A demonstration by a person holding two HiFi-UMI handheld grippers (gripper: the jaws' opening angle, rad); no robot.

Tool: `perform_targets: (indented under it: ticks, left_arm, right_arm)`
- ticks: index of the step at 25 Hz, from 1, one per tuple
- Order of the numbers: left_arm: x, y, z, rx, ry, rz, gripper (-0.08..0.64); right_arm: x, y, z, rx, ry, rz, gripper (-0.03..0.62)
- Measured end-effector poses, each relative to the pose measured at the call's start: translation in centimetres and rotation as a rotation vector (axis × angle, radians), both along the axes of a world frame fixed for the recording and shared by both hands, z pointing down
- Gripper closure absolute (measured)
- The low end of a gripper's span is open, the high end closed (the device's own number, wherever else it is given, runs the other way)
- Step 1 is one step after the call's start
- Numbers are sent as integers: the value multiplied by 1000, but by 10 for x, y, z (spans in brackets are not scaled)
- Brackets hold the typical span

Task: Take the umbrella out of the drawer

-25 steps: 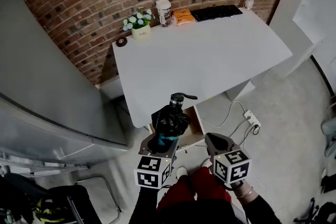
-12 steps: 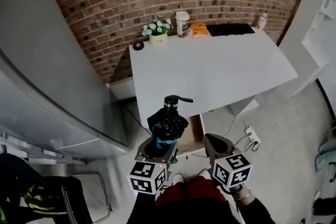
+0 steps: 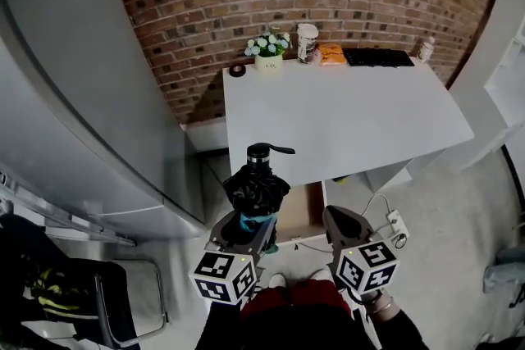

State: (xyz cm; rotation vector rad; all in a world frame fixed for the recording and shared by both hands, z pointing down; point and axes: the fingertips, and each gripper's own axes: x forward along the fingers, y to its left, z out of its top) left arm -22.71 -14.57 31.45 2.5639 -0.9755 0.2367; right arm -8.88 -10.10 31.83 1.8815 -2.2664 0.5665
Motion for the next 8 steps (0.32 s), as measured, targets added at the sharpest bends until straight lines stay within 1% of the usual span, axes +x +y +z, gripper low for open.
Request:
perform_targets:
  ticks: [8]
  left_arm:
    - [-23, 2, -13, 7, 42, -26, 342]
  right_arm:
    - [-12, -1, -2, 3, 12, -27, 594]
